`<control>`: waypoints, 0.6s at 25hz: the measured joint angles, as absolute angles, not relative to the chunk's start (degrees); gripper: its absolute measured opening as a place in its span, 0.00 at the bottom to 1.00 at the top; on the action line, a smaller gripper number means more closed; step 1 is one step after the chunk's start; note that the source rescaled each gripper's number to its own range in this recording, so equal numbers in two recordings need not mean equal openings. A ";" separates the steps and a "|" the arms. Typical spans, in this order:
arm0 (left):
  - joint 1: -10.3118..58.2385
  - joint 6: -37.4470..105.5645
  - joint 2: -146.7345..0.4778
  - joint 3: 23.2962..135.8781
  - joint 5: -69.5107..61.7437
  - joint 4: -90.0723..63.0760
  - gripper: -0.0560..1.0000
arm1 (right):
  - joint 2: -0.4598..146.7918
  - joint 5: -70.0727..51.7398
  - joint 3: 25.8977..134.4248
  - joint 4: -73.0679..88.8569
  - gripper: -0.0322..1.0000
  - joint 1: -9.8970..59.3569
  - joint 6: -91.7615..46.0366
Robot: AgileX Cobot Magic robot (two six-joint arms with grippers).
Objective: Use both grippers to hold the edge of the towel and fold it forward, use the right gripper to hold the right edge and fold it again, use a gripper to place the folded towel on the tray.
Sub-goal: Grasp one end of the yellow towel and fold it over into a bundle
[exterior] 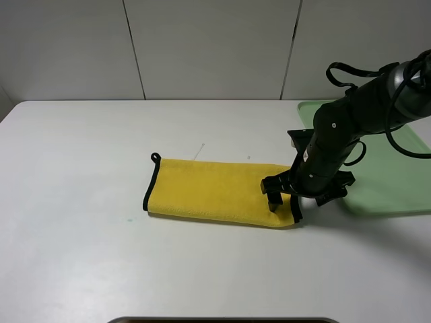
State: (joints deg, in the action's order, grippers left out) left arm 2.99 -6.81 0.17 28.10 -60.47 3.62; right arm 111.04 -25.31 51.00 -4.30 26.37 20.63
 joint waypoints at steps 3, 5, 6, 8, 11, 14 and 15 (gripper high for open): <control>2.99 -6.81 0.17 28.10 -60.47 3.62 1.00 | 111.04 -25.05 51.00 -4.30 0.93 26.43 20.63; 2.99 -6.81 0.17 28.10 -60.47 3.62 1.00 | 111.06 -24.38 51.10 -4.17 0.82 26.68 20.63; 2.99 -6.81 0.17 28.10 -60.47 3.62 1.00 | 111.17 -23.99 51.15 -4.11 0.76 26.68 20.63; 2.99 -6.81 0.17 28.10 -60.47 3.62 1.00 | 111.17 -23.51 51.21 -3.91 0.65 26.68 20.63; 2.99 -6.81 0.17 28.10 -60.47 3.62 1.00 | 111.34 -22.46 51.21 -3.47 0.43 26.74 20.75; 2.99 -6.81 0.17 28.10 -60.47 3.67 1.00 | 111.40 -22.06 51.28 -3.40 0.23 26.85 20.81; 2.99 -6.81 0.17 28.10 -60.47 3.67 1.00 | 111.40 -21.90 51.28 -3.40 0.17 26.85 20.81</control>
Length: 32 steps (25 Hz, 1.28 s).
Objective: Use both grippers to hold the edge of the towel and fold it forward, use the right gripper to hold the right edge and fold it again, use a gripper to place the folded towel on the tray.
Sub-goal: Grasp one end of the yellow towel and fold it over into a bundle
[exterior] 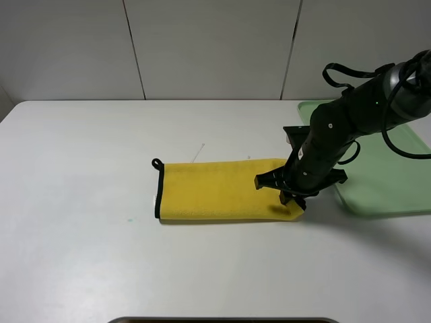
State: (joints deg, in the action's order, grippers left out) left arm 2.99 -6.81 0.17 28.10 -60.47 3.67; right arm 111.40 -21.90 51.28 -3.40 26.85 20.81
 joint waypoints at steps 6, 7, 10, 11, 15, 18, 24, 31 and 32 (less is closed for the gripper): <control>2.99 -6.84 0.17 28.10 -60.47 3.67 1.00 | 111.40 -21.67 51.28 -3.40 0.08 26.85 20.81; 2.99 -6.84 0.17 28.10 -60.47 3.67 1.00 | 111.40 -21.67 51.28 -3.40 0.08 26.85 20.76; 2.99 -6.84 0.17 28.10 -60.47 3.67 1.00 | 111.05 -21.97 51.28 -3.47 0.08 26.85 20.65; 2.99 -6.84 0.17 28.10 -60.47 3.67 1.00 | 110.83 -22.40 51.28 -3.73 0.08 26.85 20.65; 2.99 -6.84 0.17 28.10 -60.47 3.67 1.00 | 108.91 -26.82 51.62 -4.48 0.08 26.85 20.65; 2.99 -6.84 0.17 28.10 -60.47 3.69 1.00 | 107.02 -31.21 54.08 -5.68 0.08 26.85 20.65; 2.99 -6.84 0.17 28.10 -60.47 3.69 1.00 | 104.75 -41.55 61.65 -9.81 0.08 26.85 20.13; 2.99 -6.84 0.17 28.10 -60.47 3.73 1.00 | 104.73 -46.94 67.44 -16.88 0.08 26.85 19.38; 2.99 -6.84 0.17 28.10 -60.47 3.73 1.00 | 104.73 -47.37 68.09 -18.41 0.08 26.85 19.31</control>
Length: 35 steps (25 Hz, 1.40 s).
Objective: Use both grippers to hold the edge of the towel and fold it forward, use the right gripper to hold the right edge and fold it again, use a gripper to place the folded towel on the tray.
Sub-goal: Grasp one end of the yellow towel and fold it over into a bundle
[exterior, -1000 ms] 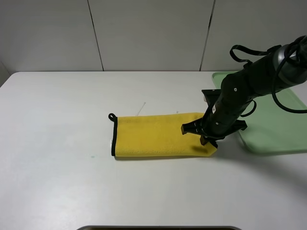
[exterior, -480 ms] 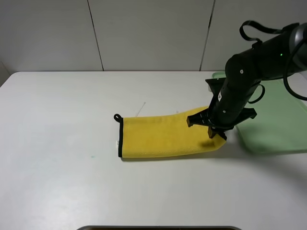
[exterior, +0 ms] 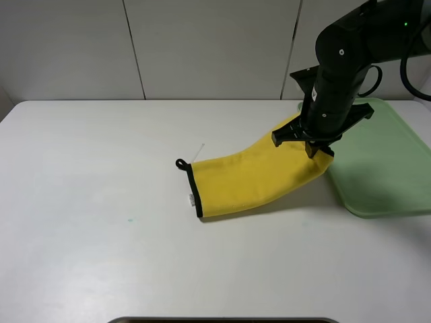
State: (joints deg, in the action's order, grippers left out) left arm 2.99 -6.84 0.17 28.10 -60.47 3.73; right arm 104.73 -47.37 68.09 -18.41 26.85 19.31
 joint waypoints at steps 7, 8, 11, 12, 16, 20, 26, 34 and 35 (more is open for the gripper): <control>2.99 -6.84 0.17 28.10 -60.47 3.73 1.00 | 104.73 -49.44 69.55 -27.53 0.08 26.85 18.45; 2.99 -6.84 0.17 28.10 -60.47 3.73 1.00 | 104.73 -49.59 69.55 -27.69 0.08 26.85 18.16; 2.99 -6.84 0.17 28.10 -60.47 3.73 1.00 | 104.73 -49.65 69.55 -27.32 0.08 26.85 17.73; 2.99 -6.84 0.17 28.10 -60.47 3.73 1.00 | 104.73 -49.70 69.55 -26.80 0.08 26.85 17.61; 2.99 -6.84 0.17 28.10 -60.47 3.73 1.00 | 104.73 -49.90 69.55 -25.51 0.08 27.81 17.42; 2.99 -6.84 0.17 28.10 -60.47 3.73 1.00 | 105.22 -49.85 69.55 -25.14 0.08 31.15 17.39; 2.99 -6.84 0.17 28.10 -60.47 3.73 1.00 | 107.69 -49.81 69.55 -24.18 0.08 34.34 19.31; 2.99 -6.84 0.17 28.10 -60.47 3.75 1.00 | 108.24 -48.30 69.82 -19.47 0.08 36.26 20.58; 2.99 -6.84 0.17 28.10 -60.47 3.75 1.00 | 108.24 -47.89 69.82 -18.69 0.08 36.58 20.63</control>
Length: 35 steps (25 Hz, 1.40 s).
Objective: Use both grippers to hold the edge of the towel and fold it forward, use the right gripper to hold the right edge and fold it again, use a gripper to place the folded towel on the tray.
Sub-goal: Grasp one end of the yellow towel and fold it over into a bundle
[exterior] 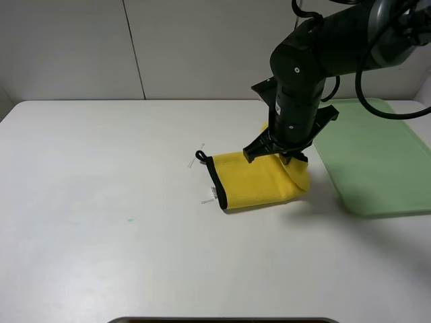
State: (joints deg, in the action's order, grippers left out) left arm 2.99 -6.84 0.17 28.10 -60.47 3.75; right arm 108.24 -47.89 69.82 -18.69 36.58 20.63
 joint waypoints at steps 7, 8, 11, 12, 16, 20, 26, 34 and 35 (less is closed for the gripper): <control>2.99 -6.84 0.17 28.10 -60.47 3.75 1.00 | 108.24 -44.56 69.82 -11.99 0.08 37.98 20.63; 2.99 -6.84 0.17 28.10 -60.47 3.75 1.00 | 108.24 -44.07 69.82 -10.89 0.08 38.04 20.63; 2.99 -6.84 0.17 28.10 -60.47 3.75 1.00 | 108.24 -42.71 69.82 -8.95 0.08 38.03 20.65; 2.99 -6.84 0.17 28.10 -60.47 3.75 1.00 | 108.24 -42.10 69.82 -8.33 0.08 38.03 20.70; 2.99 -6.84 0.17 28.10 -60.47 3.75 1.00 | 108.24 -40.74 69.82 -6.27 0.08 38.03 20.81; 2.99 -6.84 0.17 28.10 -60.47 3.75 1.00 | 108.24 -40.66 69.82 -4.45 0.08 38.03 20.67; 2.99 -6.84 0.17 28.10 -60.47 3.75 1.00 | 108.24 -40.66 69.82 -4.20 0.08 38.03 20.62; 2.99 -6.84 0.17 28.10 -60.47 3.75 1.00 | 108.24 -40.66 69.82 -3.75 0.24 38.03 19.50; 2.99 -6.84 0.17 28.10 -60.47 3.75 1.00 | 108.24 -40.66 69.82 -3.26 0.46 38.03 19.48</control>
State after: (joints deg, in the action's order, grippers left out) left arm 2.99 -6.84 0.17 28.10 -60.47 3.75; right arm 108.24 -40.66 69.82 -3.26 38.03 19.48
